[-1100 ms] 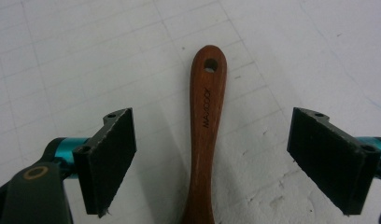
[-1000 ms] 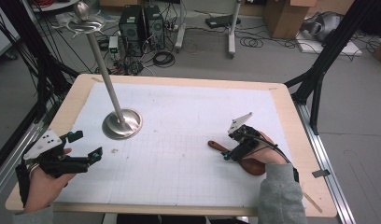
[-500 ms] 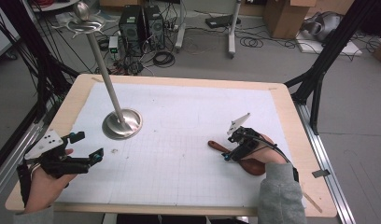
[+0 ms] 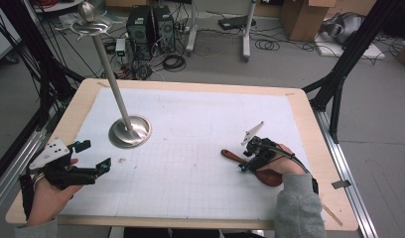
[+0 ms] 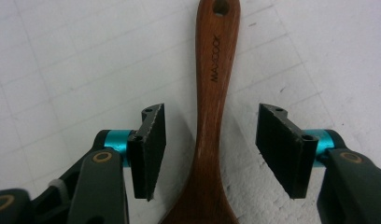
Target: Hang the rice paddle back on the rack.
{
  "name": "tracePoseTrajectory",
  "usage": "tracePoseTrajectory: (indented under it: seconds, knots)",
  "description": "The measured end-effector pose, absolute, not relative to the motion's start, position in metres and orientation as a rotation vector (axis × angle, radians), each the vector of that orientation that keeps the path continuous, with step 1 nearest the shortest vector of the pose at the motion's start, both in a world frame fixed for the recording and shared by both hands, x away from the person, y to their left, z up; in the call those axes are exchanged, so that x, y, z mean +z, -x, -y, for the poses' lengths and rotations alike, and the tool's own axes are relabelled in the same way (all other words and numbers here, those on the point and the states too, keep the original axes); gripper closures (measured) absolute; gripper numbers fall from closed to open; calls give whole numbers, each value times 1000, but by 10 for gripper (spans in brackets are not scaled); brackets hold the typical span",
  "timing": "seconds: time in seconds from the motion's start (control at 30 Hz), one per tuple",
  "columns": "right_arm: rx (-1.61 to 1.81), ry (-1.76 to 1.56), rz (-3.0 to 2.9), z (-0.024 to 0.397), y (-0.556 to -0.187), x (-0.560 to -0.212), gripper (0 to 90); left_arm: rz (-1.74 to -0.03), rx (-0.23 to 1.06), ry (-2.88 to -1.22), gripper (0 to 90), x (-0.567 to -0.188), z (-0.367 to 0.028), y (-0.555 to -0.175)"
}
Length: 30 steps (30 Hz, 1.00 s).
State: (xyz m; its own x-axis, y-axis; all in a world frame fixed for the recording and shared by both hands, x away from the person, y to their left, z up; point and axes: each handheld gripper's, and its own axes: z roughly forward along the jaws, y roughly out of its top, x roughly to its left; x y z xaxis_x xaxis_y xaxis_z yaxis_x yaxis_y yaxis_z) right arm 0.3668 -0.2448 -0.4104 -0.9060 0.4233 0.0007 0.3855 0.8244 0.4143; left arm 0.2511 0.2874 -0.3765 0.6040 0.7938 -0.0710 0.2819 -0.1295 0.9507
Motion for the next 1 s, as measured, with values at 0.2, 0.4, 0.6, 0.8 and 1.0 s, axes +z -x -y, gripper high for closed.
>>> tracePoseTrajectory:
  seconds: [0.2, 0.4, 0.6, 0.8, 1.0]
  knots:
    - [613, -645, -2923, 245, -366, -411, 471, -897, 556, -1699, 18, -378, -287, -252]
    - [601, -659, -2935, 248, -365, -411, 512, -903, 553, -1698, 17, -378, -288, -253]
    - [575, -681, -2942, 249, -363, -410, 532, -906, 552, -1692, 18, -378, -288, -253]
    - [562, -681, -2940, 250, -363, -411, 544, -903, 551, -1697, 17, -379, -287, -255]
    - [549, -698, -2932, 249, -362, -411, 569, -905, 541, -1706, 17, -381, -284, -258]
